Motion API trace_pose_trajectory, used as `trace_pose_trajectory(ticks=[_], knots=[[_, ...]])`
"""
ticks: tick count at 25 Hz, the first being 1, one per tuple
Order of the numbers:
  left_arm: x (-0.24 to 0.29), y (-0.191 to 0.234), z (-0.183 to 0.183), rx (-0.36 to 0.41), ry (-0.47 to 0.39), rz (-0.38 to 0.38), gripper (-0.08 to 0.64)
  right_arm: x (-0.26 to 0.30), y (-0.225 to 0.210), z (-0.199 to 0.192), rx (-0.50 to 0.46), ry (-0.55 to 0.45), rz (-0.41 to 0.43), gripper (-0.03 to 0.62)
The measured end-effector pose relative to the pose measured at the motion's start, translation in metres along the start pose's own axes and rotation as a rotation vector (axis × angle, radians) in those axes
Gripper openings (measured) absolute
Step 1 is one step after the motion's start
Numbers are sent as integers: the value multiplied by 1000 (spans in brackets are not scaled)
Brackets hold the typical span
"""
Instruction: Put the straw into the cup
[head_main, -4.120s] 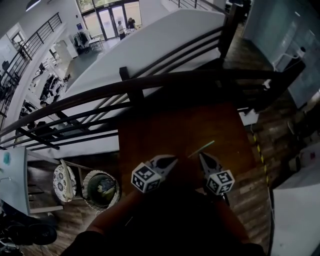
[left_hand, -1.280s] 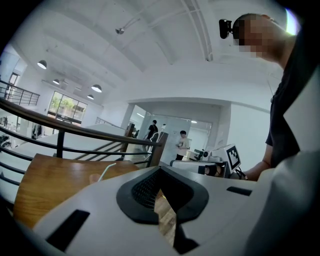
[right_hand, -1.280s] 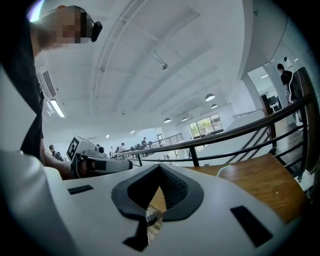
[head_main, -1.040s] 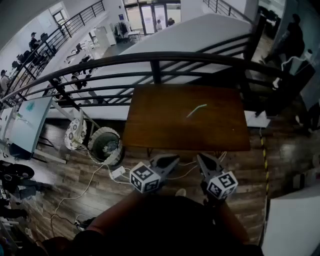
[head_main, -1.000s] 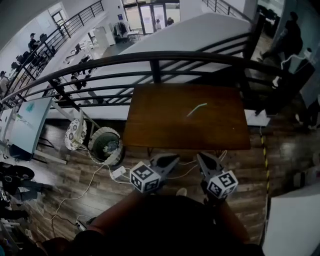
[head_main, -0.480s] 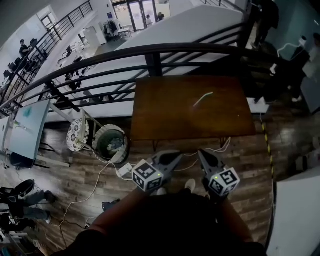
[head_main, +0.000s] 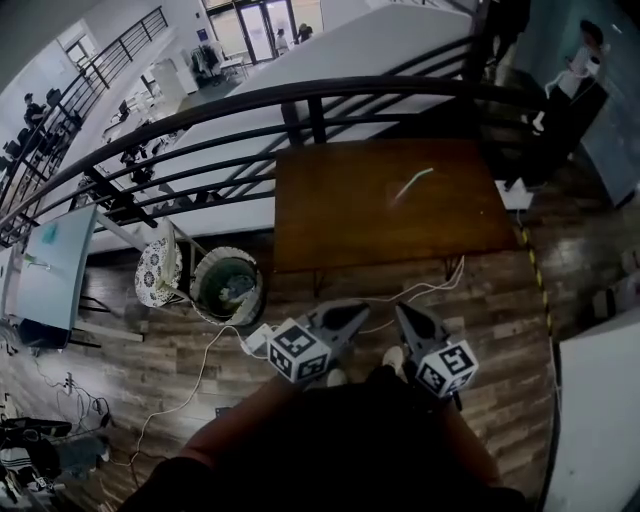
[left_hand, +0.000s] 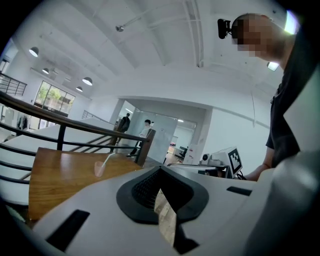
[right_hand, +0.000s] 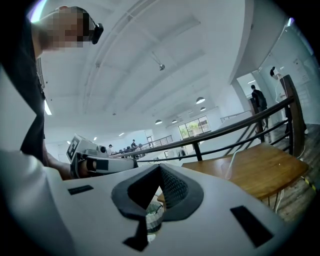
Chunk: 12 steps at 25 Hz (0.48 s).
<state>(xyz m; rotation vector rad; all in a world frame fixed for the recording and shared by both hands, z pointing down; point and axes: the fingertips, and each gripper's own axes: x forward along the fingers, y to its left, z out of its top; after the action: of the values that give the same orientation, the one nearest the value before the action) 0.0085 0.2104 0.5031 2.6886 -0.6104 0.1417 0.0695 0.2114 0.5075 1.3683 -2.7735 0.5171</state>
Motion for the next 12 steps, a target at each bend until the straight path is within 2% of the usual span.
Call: trace_pose_trajectory(ticks=[6, 12], knots=[[-26, -12, -1, -15, -23, -13, 11, 5, 40, -4, -23, 16, 12, 11], [-41, -10, -12, -15, -34, -11, 11, 12, 50, -15, -40, 36, 18, 11]])
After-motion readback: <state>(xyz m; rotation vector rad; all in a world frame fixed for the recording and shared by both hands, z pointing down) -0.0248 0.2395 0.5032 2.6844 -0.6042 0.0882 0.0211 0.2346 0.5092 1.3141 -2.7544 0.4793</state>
